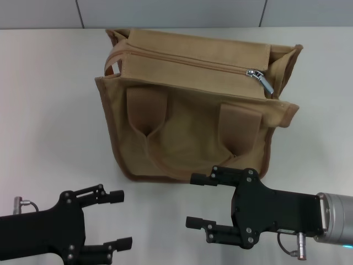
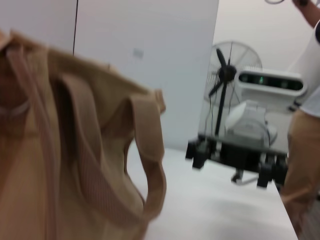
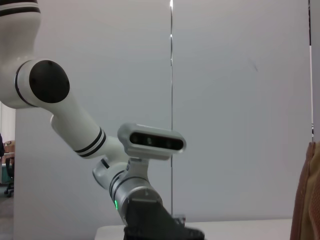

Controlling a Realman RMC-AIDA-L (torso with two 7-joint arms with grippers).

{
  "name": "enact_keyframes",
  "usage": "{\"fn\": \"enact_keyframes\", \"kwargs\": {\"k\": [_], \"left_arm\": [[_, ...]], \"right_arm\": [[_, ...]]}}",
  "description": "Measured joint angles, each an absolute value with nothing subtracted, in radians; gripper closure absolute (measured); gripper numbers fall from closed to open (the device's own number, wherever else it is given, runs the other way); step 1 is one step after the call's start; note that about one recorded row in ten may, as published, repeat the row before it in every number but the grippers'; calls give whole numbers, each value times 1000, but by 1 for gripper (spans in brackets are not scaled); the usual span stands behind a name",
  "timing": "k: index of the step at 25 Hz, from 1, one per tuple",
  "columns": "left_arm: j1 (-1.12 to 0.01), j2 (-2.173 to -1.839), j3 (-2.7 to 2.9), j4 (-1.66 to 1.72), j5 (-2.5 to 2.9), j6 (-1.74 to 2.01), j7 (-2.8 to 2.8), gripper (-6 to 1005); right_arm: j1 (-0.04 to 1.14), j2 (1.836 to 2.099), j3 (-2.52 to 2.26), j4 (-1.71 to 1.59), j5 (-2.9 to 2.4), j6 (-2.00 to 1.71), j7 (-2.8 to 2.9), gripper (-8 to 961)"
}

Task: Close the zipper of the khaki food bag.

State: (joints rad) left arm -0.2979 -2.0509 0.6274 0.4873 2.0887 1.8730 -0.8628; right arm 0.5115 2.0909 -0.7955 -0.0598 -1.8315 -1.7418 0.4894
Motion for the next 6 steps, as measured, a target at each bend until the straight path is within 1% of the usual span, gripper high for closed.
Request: {"fn": "enact_keyframes", "kwargs": {"k": [3,4,6], "left_arm": [[-305,-2058,642,526,2145,1851,-908,184],[-313,-2066,643,548,2188,1844,-922,184],[-317,-2068,643,551,2200,1841,-923,184]], "right_arm": [[513,2091,-796,-60,-1831,-1743,489,302],[513,2091,-796,-60,-1831,-1743,489,302],[513,2091,-796,-60,-1831,-1746,489,302]]}}
